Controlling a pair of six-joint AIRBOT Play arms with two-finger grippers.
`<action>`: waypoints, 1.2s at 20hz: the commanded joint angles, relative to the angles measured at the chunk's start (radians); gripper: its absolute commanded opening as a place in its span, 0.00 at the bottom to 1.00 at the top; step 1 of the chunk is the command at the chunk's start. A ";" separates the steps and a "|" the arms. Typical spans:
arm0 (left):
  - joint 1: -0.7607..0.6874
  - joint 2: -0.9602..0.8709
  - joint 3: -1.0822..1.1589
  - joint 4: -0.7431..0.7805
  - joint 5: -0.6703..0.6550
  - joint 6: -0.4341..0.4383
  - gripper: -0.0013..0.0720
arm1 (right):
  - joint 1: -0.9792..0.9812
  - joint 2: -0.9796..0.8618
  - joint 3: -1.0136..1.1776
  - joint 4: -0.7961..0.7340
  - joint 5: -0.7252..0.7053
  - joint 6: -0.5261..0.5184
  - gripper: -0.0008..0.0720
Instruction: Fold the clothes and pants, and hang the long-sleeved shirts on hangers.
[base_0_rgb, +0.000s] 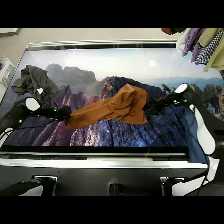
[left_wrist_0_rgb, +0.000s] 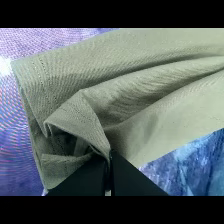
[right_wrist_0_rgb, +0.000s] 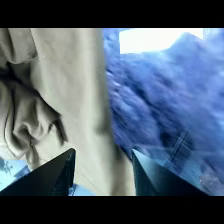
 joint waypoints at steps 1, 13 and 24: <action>0.001 -0.001 -0.001 0.008 0.000 0.000 0.05 | 0.068 -0.042 0.000 0.026 -0.032 -0.003 0.50; 0.125 0.117 0.270 0.015 -0.122 0.000 0.05 | 0.084 0.311 0.222 -0.450 -0.019 0.073 0.05; 0.270 0.416 0.805 0.016 -0.443 -0.062 0.05 | 0.084 0.957 0.476 -0.680 -0.066 0.226 0.05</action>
